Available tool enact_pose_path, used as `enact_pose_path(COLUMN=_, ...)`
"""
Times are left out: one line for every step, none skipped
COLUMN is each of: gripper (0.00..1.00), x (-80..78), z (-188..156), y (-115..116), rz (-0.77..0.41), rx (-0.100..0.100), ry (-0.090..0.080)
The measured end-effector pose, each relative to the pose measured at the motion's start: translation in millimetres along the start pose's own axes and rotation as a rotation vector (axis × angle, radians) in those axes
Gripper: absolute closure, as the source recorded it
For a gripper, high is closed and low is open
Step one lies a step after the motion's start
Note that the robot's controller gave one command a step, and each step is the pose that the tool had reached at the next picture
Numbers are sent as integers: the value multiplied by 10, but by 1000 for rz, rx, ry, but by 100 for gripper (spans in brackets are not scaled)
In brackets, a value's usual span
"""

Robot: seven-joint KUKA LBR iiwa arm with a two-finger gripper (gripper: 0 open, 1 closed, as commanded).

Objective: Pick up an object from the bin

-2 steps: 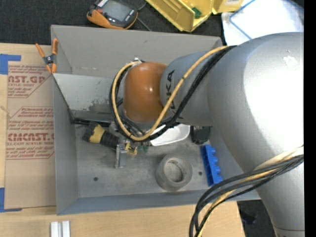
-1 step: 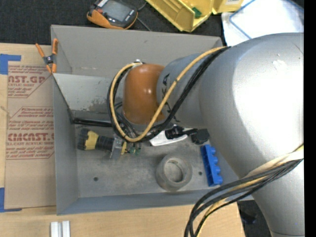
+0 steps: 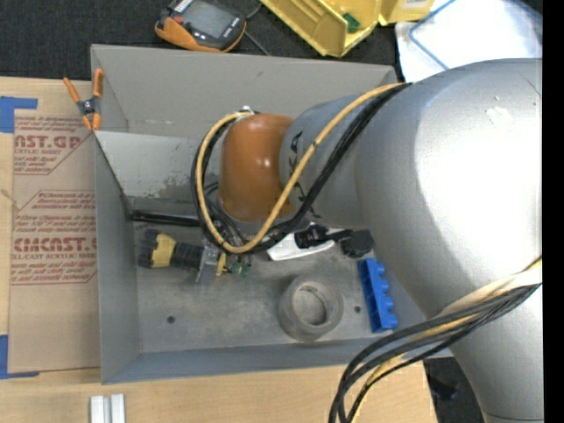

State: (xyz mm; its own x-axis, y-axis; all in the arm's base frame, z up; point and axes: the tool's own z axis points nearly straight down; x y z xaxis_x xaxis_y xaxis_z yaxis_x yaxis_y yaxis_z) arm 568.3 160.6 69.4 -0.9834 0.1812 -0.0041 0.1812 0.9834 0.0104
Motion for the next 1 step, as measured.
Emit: enact_pose_path(gripper=100, x=21, z=-277, y=-1, rz=-1, rx=2, ry=7)
